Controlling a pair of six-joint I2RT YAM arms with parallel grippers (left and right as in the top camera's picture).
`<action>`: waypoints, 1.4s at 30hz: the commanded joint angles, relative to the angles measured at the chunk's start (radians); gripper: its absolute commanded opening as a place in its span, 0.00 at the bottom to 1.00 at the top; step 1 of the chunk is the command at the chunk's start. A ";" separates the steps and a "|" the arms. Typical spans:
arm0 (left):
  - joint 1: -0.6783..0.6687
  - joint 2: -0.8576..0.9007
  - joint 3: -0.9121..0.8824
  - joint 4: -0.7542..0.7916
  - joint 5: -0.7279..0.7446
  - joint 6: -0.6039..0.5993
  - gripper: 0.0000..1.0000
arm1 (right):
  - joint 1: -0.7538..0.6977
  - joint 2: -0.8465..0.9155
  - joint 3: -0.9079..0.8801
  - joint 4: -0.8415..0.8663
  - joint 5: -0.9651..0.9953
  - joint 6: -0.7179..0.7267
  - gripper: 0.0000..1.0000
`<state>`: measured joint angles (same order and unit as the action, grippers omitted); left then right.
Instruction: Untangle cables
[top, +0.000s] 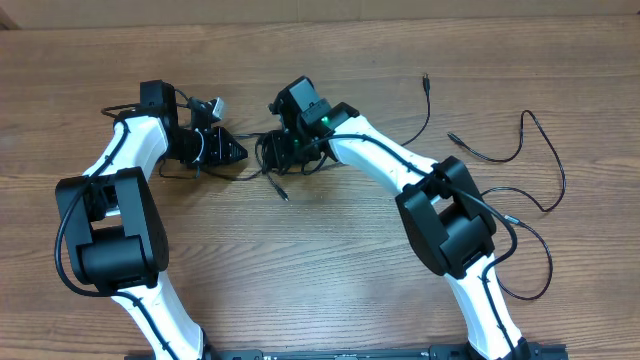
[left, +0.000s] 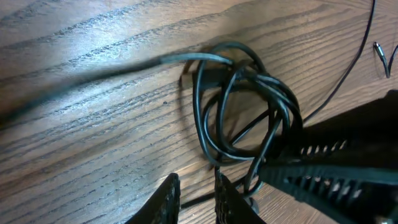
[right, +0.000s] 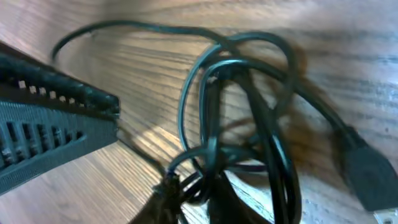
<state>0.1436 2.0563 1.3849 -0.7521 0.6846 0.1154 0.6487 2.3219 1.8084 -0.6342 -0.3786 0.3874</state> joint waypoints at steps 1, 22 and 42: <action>-0.008 0.010 0.020 0.001 0.012 0.015 0.22 | -0.001 -0.004 -0.043 -0.056 0.090 0.061 0.04; -0.033 0.010 0.020 0.005 0.013 0.016 0.23 | 0.038 -0.004 -0.089 -0.274 -0.312 -0.578 0.04; -0.042 0.010 0.020 -0.006 0.024 0.013 0.35 | -0.047 -0.005 -0.027 -0.262 -0.274 -0.299 0.56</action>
<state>0.1108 2.0563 1.3849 -0.7536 0.6781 0.1154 0.6220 2.3070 1.7523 -0.9119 -0.6052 0.0273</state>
